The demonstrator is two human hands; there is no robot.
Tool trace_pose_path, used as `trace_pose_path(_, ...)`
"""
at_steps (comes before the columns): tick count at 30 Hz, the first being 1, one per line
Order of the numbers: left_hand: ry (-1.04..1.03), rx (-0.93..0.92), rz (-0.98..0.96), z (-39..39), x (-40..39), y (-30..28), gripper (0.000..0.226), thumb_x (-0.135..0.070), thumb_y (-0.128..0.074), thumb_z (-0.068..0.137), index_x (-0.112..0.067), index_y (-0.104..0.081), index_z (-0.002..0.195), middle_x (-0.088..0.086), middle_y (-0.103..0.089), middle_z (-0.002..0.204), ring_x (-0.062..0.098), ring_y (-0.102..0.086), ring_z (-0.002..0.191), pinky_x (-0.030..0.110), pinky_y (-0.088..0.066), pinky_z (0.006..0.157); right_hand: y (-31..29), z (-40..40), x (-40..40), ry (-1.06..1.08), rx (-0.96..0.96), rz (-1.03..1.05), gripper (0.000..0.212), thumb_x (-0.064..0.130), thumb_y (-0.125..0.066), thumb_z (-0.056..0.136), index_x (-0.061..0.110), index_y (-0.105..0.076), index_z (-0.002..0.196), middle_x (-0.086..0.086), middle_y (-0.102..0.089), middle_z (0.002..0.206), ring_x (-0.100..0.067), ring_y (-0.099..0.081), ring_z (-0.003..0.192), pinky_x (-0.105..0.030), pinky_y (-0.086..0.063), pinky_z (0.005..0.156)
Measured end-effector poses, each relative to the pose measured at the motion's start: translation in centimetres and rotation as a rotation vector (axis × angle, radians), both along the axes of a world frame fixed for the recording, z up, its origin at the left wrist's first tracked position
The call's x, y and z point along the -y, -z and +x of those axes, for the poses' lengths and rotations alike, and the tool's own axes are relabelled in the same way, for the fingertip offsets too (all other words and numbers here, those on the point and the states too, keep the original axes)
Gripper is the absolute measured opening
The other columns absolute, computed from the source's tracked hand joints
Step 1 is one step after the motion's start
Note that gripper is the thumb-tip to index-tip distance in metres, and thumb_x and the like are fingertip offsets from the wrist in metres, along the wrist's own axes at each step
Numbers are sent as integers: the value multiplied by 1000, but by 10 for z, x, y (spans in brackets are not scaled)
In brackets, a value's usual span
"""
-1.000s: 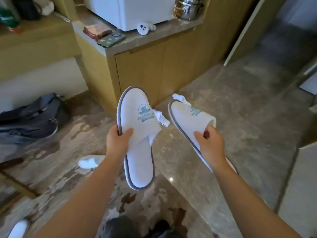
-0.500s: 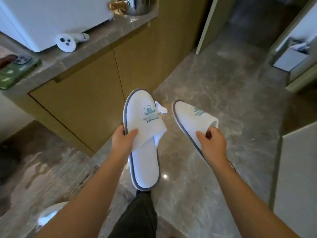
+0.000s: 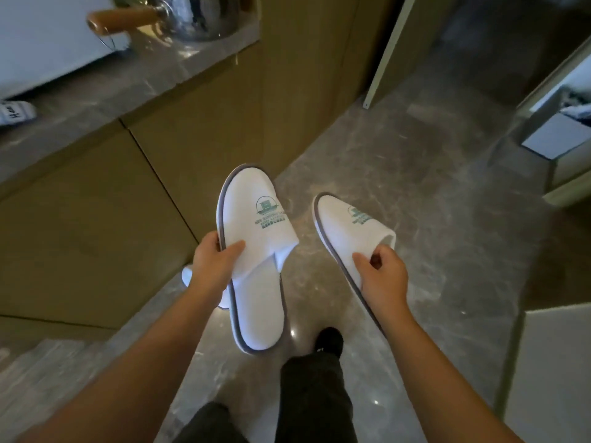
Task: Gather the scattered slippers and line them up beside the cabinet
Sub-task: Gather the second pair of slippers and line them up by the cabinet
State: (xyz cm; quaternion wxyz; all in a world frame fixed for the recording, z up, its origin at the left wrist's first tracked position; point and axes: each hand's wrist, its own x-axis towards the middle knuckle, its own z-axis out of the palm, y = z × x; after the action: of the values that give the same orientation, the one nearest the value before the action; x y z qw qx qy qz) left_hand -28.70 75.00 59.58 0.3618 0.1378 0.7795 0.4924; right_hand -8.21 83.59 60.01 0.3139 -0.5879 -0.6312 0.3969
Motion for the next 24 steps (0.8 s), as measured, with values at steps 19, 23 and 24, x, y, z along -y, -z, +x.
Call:
trace_pose_path(19, -503, 107, -189, -47, -210, 129, 28, -16, -56, 84, 1, -52, 106, 10, -55, 92, 21, -52, 82, 22, -40, 55, 132, -134, -294, -496, 143, -139, 19, 3, -60, 79, 8, -44, 69, -2, -48, 63, -12, -45, 58, -7, -33, 46)
trace_pose_path(23, -555, 150, -186, -65, -231, 167, 27, -15, -55, 85, -1, -52, 107, 11, -57, 96, 22, -54, 86, 23, -43, 59, 182, -164, -329, -544, 195, -159, 32, 4, -60, 79, 17, -39, 59, -2, -48, 61, -20, -47, 62, -19, -36, 56)
trace_pose_path(24, -564, 158, -192, -67, -235, 179, 25, -15, -54, 85, -1, -53, 106, 11, -58, 96, 22, -55, 87, 24, -43, 60, 196, -170, -336, -542, 203, -183, 29, 4, -60, 79, 14, -41, 60, -5, -50, 63, -24, -49, 65, -25, -37, 62)
